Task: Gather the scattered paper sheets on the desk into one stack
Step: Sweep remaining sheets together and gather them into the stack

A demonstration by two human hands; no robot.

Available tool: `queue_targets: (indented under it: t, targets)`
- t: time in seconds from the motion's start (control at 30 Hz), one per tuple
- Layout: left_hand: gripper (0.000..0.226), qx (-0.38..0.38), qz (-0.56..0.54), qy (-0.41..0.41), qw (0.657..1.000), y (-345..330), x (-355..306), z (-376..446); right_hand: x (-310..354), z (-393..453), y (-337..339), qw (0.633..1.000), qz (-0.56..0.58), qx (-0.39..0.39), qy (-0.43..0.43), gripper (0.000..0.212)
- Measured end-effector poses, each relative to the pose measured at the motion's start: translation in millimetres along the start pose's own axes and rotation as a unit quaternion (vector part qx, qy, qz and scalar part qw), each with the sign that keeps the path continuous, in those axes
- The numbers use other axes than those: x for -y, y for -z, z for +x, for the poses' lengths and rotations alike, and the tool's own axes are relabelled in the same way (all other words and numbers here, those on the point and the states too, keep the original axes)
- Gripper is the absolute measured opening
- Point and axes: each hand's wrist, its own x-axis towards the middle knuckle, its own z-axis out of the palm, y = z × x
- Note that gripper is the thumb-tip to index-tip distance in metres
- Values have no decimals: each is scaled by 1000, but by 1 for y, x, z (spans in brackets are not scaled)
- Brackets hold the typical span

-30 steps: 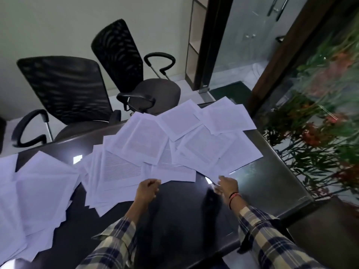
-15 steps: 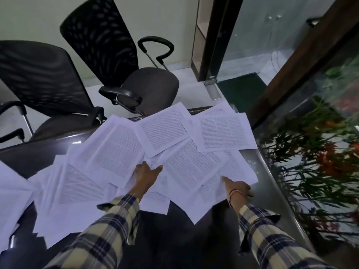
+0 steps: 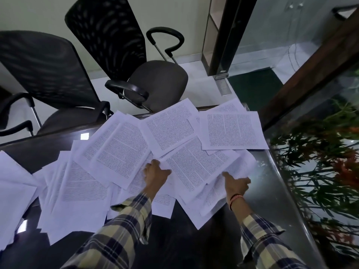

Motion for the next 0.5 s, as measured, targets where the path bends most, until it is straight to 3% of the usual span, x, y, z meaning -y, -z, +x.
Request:
queue_targets:
  t: [0.07, 0.27, 0.37, 0.43, 0.5]
  targets:
    - [61, -32, -40, -7, 999, -1, -4, -5, -5, -11, 5, 997, 28, -44, -61, 89]
    - [90, -56, 9, -14, 998, -5, -19, -10, -30, -17, 15, 988, -16, -109, -105, 67]
    - [95, -47, -56, 41, 996, -11, -21, -9, -39, -15, 12, 994, -2, -99, -54, 32]
    - [79, -34, -145, 72, 986, -13, -19, -7, -40, -12, 14, 997, -14, -70, 8, 3]
    - [63, -11, -209, 72, 975, -13, -14, 0, -38, -4, 19, 997, -46, -48, 47, 27]
